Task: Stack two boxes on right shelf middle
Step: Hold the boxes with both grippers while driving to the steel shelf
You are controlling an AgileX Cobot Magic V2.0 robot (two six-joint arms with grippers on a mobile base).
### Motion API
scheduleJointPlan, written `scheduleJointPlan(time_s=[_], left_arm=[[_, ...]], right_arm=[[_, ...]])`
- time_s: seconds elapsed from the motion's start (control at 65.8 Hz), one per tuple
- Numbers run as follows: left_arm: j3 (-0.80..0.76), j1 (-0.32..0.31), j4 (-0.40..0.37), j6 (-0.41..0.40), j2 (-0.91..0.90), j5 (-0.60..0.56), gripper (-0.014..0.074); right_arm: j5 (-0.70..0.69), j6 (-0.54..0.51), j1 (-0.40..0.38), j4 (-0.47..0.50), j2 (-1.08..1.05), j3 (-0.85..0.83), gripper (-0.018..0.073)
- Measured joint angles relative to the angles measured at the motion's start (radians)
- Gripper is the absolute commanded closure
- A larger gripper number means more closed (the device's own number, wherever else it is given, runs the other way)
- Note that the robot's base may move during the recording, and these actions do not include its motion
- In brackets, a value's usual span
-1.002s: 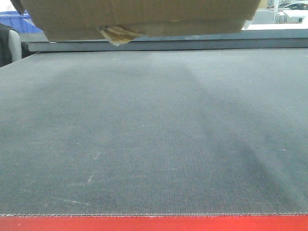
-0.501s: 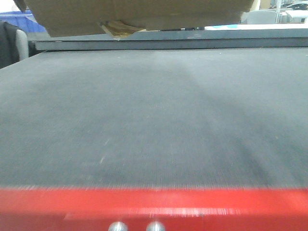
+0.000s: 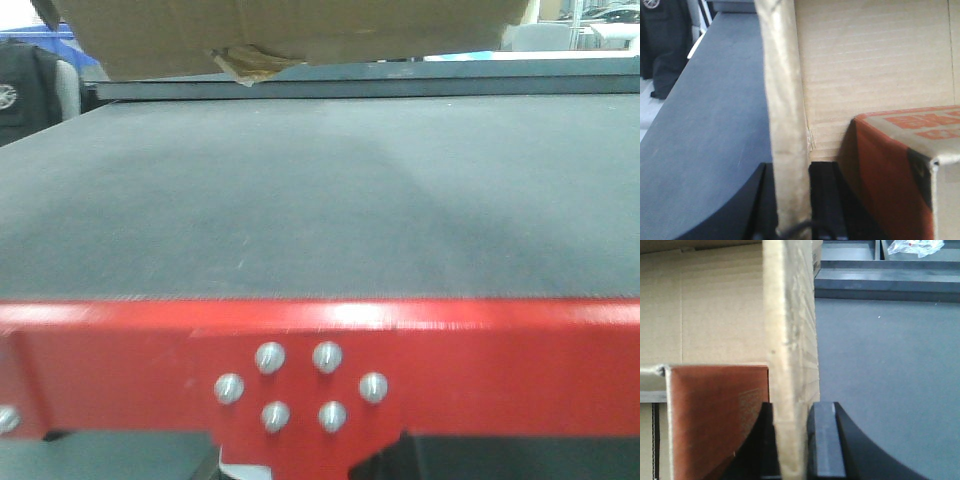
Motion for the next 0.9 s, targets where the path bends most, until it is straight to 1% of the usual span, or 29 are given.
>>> scheduleJointPlan(time_s=[0.896], left_arm=[[0.000, 0.000, 0.012, 0.000, 0.000, 0.002, 0.0708]], right_arm=[[-0.007, -0.002, 0.000, 0.000, 0.002, 0.000, 0.0712]])
